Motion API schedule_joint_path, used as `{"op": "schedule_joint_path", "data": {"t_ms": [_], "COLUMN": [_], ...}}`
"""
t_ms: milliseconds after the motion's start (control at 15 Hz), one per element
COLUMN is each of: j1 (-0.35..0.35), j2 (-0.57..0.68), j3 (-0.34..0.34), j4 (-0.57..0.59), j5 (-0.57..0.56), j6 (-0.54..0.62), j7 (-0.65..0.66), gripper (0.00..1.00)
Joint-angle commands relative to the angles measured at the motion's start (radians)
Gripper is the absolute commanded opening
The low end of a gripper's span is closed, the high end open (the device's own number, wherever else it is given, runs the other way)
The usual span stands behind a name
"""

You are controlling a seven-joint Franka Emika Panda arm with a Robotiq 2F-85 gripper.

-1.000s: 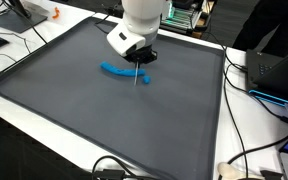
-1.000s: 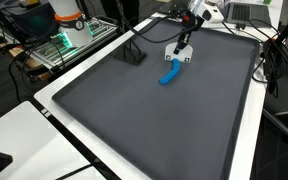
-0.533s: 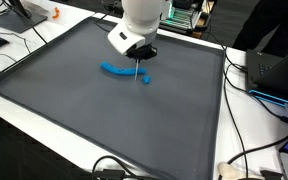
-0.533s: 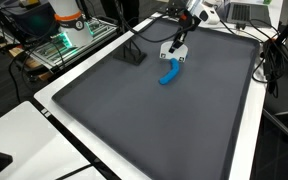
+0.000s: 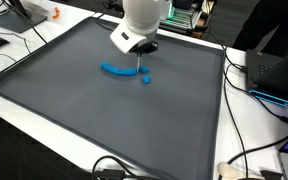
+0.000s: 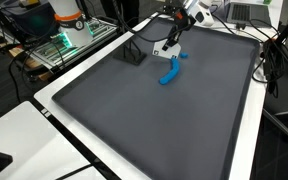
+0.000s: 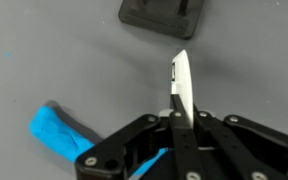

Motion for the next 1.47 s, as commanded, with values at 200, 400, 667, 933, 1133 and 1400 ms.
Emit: {"op": "schedule_joint_path", "data": {"t_ms": [200,400,667,933,1133,1400], "j1": [-0.015,-0.016,-0.022,-0.032,-0.04,-0.041], "j2": [-0.059,-0.087,-0.115,-0.11,-0.095,-0.069], "j3": [0.015,0.015,0.008,0.005,0.004,0.002], "j4": [-0.025,-0.024,-0.013,0.004,0.011,0.02], "j5": [-0.01,-0.011,-0.014,-0.014,-0.007,-0.01], "j6": [-0.046,-0.066,-0.056,-0.037,-0.014,0.034], "j7": [-0.014,-0.014,0.005,0.013,0.024,0.039], "gripper": [0.01,0.01,0.01,0.01,0.01,0.01]}}
